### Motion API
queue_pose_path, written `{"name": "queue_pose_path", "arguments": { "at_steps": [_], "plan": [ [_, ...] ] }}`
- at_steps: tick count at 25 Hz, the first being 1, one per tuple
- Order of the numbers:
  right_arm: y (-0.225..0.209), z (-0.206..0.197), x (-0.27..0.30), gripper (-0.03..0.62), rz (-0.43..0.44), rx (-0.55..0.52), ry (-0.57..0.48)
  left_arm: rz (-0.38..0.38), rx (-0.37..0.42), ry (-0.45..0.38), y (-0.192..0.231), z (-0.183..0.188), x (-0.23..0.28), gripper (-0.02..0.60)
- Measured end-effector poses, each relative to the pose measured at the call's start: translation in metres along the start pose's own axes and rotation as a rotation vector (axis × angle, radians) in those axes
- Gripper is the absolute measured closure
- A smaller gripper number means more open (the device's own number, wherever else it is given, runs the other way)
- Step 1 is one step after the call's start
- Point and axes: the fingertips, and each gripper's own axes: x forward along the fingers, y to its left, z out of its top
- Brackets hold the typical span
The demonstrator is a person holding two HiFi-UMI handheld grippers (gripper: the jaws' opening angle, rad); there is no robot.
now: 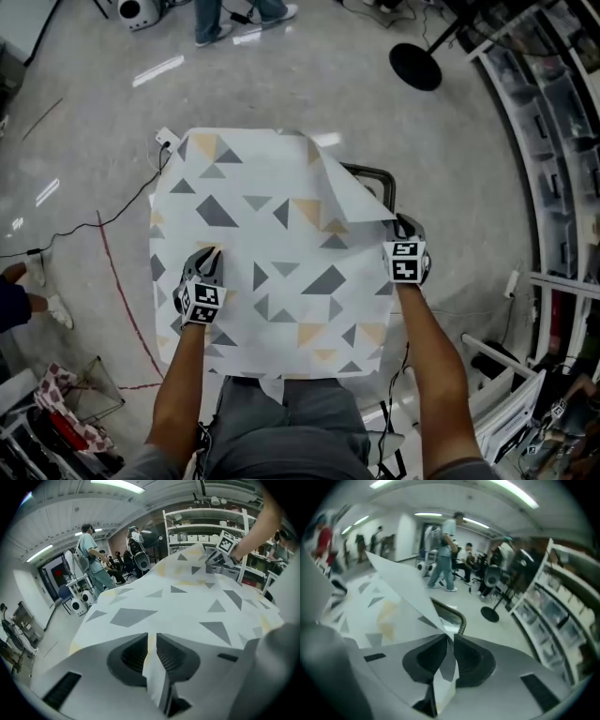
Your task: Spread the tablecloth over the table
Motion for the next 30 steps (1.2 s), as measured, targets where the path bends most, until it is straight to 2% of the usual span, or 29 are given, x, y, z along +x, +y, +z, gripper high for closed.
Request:
{"name": "queue_pose_path", "arguments": {
  "at_steps": [1,2,5,6,7,9,10,12,14,16,19,22,25,27,30],
  "plan": [
    [-0.014,-0.001,0.005,0.531,0.006,0.102,0.018,-0.008,0.006,0.007,-0.002,-0.002,0.001,0.528],
    [-0.025,-0.003,0.011,0.528,0.008,0.157,0.046,-0.015,0.011,0.014,-0.003,-0.005,0.001,0.528],
    [-0.047,-0.014,0.026,0.497,-0.002,0.229,0.127,-0.035,0.015,0.033,-0.006,-0.015,0.001,0.528],
    [-0.055,-0.022,0.029,0.517,-0.016,0.274,0.150,-0.040,0.010,0.034,-0.007,-0.017,0.002,0.528],
    [-0.064,-0.032,0.032,0.580,-0.036,0.332,0.176,-0.043,-0.001,0.031,-0.008,-0.018,0.002,0.531],
    [-0.086,-0.052,0.033,0.582,-0.094,0.432,0.221,-0.043,-0.036,0.017,-0.009,-0.019,0.002,0.541],
    [-0.096,-0.055,0.028,0.582,-0.136,0.432,0.218,-0.042,-0.053,0.009,-0.010,-0.019,0.002,0.547],
    [-0.101,-0.037,0.011,0.582,-0.200,0.309,0.127,-0.035,-0.072,-0.006,-0.011,-0.019,0.002,0.565],
    [-0.073,-0.007,-0.010,0.582,-0.185,0.110,-0.008,-0.025,-0.080,-0.013,-0.011,-0.019,0.002,0.569],
    [-0.024,0.014,-0.027,0.583,-0.142,-0.121,-0.105,-0.018,-0.090,-0.017,-0.011,-0.020,0.002,0.572],
    [0.054,0.023,-0.030,0.583,-0.049,-0.396,-0.150,-0.014,-0.089,-0.019,-0.011,-0.021,0.000,0.572],
    [0.092,0.035,-0.007,0.582,0.031,-0.547,-0.153,-0.019,-0.088,-0.020,-0.013,-0.022,0.002,0.574],
    [0.077,0.066,0.027,0.560,0.017,-0.558,-0.133,-0.017,-0.076,-0.040,-0.012,-0.019,0.001,0.575],
    [0.041,0.083,0.045,0.549,-0.030,-0.435,-0.098,-0.016,-0.073,-0.053,-0.012,-0.018,0.001,0.575],
    [-0.010,0.066,0.068,0.491,-0.034,-0.180,0.073,-0.015,-0.075,-0.060,-0.012,-0.019,0.001,0.575]
  ]
}}
